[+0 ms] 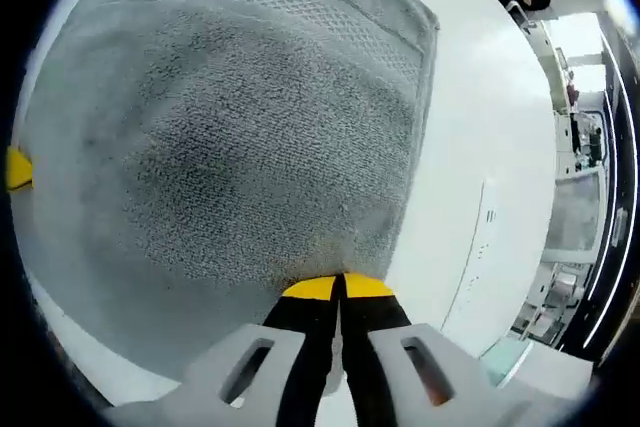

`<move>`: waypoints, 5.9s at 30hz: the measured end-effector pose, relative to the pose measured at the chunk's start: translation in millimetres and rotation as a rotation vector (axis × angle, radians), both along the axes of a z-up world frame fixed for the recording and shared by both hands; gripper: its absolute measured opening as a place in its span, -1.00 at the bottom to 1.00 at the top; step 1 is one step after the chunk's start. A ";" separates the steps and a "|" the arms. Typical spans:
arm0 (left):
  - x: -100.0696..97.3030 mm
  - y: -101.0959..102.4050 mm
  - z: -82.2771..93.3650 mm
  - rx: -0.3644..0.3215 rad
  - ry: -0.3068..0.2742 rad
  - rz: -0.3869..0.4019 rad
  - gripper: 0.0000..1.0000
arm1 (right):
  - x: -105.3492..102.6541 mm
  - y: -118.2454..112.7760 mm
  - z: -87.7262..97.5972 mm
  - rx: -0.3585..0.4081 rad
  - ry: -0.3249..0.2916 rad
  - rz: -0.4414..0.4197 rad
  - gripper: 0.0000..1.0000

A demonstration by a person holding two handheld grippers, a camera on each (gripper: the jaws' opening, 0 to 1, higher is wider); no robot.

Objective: Fold the towel on the table until its edges align and the towel forms a compact rectangular stack.

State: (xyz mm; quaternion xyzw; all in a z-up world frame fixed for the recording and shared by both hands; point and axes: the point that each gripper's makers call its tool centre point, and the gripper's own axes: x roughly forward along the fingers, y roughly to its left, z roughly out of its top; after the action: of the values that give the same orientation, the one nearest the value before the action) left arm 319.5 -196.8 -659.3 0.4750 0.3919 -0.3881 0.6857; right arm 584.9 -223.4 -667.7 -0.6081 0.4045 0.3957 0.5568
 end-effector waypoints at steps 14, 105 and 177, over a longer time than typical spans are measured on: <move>-10.4 15.3 0.3 -0.024 0.021 -0.053 -0.98 | -16.5 -21.1 -0.1 -0.081 0.066 -0.122 -1.00; -20.7 46.4 -1.1 0.115 0.025 -0.160 -0.98 | -95.7 -121.0 4.8 0.392 0.034 -0.918 -1.00; -16.5 49.0 -3.9 0.119 0.284 -0.191 -0.95 | -147.3 -155.7 4.8 0.576 -0.006 -0.941 -1.00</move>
State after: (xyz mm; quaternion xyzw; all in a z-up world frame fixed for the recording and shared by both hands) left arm 303.0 -147.8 -663.2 0.4903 0.4602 -0.4906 0.5541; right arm 437.6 -379.0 -662.9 -0.1858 0.5063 0.1972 0.8187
